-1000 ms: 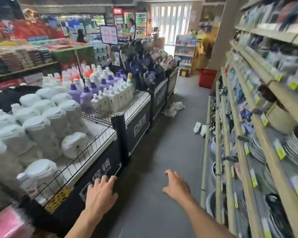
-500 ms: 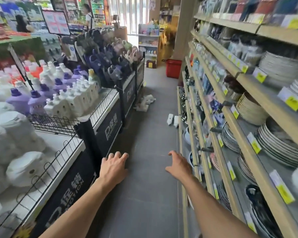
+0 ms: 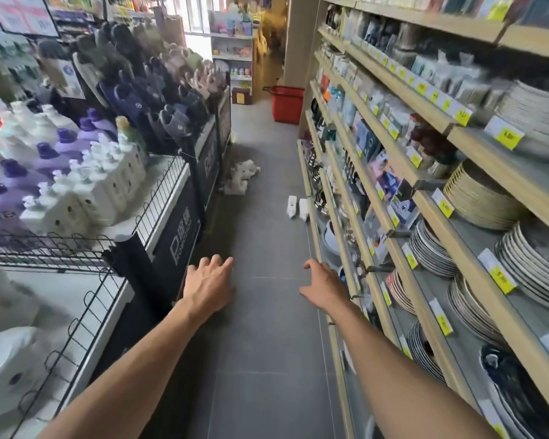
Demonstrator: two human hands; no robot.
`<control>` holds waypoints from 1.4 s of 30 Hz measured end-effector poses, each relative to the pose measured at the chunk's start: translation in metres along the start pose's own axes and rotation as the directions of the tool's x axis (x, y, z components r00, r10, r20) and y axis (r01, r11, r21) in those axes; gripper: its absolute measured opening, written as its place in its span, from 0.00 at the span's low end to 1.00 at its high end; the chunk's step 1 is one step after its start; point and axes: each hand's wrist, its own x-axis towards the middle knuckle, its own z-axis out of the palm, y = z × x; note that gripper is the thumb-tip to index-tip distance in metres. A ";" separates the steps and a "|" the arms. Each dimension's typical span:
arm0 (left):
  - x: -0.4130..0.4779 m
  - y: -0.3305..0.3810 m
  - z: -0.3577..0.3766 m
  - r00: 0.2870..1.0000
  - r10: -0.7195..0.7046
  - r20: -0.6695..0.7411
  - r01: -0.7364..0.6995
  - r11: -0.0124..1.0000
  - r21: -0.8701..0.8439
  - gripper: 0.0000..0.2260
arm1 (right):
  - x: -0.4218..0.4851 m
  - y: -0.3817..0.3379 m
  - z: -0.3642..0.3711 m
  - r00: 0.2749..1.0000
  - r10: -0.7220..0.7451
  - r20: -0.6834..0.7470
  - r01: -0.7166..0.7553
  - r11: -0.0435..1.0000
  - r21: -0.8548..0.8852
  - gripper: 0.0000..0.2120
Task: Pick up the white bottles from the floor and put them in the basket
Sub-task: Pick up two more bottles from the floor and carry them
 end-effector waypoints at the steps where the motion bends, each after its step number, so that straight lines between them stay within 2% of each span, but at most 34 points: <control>1: 0.008 -0.003 0.002 1.000 0.007 0.004 -0.007 1.000 0.001 0.26 | 0.010 -0.001 0.000 1.000 0.005 0.003 -0.005 1.000 -0.005 0.25; 8: 0.070 -0.013 0.007 0.999 0.000 0.034 0.001 1.000 -0.025 0.26 | 0.081 -0.001 0.002 1.000 0.004 0.018 -0.004 1.000 -0.017 0.25; 13: 0.110 -0.020 0.009 0.996 0.018 0.084 -0.008 0.994 -0.111 0.28 | 0.134 0.007 -0.005 1.000 0.011 0.012 -0.011 0.999 0.034 0.25; 22: 0.190 -0.032 -0.013 0.995 -0.060 0.081 0.062 0.998 -0.026 0.29 | 0.221 0.011 -0.035 1.000 -0.020 0.007 0.020 1.000 0.000 0.27; 31: 0.273 -0.022 -0.016 0.996 -0.002 0.084 0.004 1.000 -0.015 0.30 | 0.297 -0.008 -0.043 0.998 -0.065 0.025 0.065 0.997 0.030 0.26; 42: 0.424 -0.064 -0.005 0.995 0.050 0.088 -0.048 0.998 -0.026 0.30 | 0.406 -0.033 -0.049 0.999 0.001 0.054 0.003 0.997 -0.079 0.26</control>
